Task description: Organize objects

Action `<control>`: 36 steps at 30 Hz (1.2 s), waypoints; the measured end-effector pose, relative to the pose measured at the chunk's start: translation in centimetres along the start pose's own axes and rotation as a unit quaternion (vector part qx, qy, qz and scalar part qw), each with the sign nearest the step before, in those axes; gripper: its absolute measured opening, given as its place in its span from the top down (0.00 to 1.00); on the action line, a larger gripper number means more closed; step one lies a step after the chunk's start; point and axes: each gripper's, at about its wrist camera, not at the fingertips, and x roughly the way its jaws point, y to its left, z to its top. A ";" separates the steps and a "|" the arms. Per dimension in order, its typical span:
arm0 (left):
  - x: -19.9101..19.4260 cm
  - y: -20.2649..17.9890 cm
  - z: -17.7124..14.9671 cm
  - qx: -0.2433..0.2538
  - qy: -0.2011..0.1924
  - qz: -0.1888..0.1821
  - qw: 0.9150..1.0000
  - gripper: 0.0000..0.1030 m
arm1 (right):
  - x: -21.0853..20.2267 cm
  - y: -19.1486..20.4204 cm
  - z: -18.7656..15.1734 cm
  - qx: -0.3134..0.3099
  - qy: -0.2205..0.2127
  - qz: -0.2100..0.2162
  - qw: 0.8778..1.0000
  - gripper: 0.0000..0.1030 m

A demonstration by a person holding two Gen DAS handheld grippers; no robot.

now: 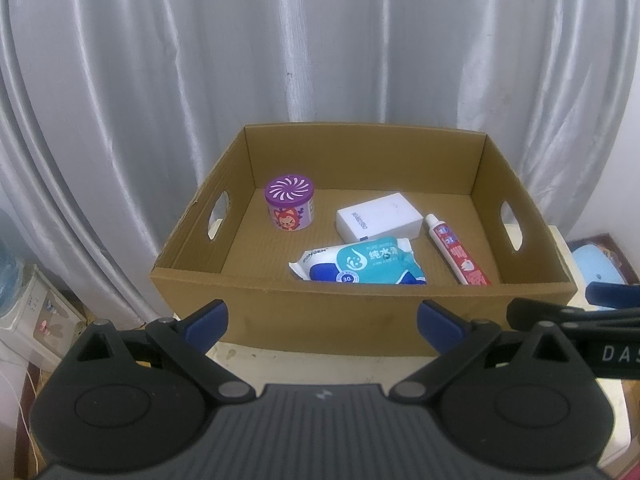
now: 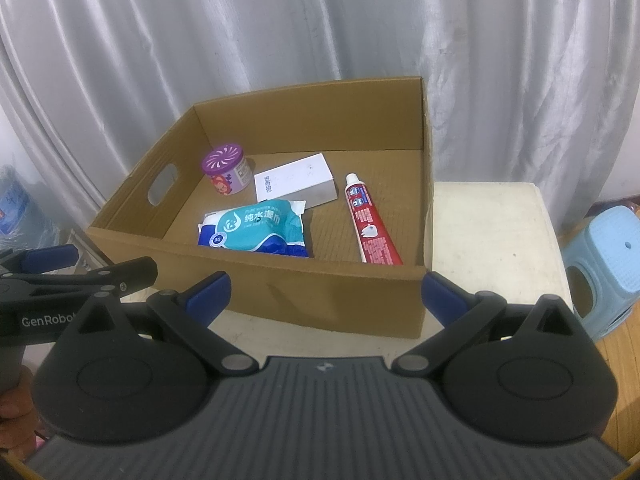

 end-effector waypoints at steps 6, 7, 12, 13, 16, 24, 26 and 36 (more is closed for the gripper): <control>0.0 0.0 0.0 0.000 0.000 0.001 1.000 0.02 | 0.0 0.0 0.0 0.000 0.000 0.000 1.000 0.01; 0.0 -0.1 0.1 -0.001 0.000 0.002 1.000 0.02 | 0.0 0.0 0.0 0.000 0.000 0.000 1.000 0.01; 0.1 -0.2 0.1 0.000 0.000 0.002 1.000 0.02 | 0.1 0.0 0.0 0.000 0.000 0.000 1.000 0.01; 0.1 -0.3 0.1 0.000 0.001 0.002 1.000 0.02 | 0.1 0.0 0.0 0.001 0.000 0.000 1.000 0.01; 0.1 -0.3 0.0 0.000 0.002 0.002 1.000 0.02 | -0.1 0.0 0.1 0.002 0.000 -0.001 1.000 0.01; 0.1 -0.4 0.0 -0.001 0.002 0.002 1.000 0.02 | -0.1 0.1 0.1 0.002 0.000 -0.002 1.000 0.01; 0.1 -0.4 0.0 -0.001 0.002 0.002 1.000 0.02 | -0.1 0.1 0.1 0.002 0.000 -0.001 1.000 0.01; 0.0 -0.3 -0.1 0.000 0.002 0.001 1.000 0.02 | -0.1 0.1 0.1 0.002 0.000 -0.001 1.000 0.01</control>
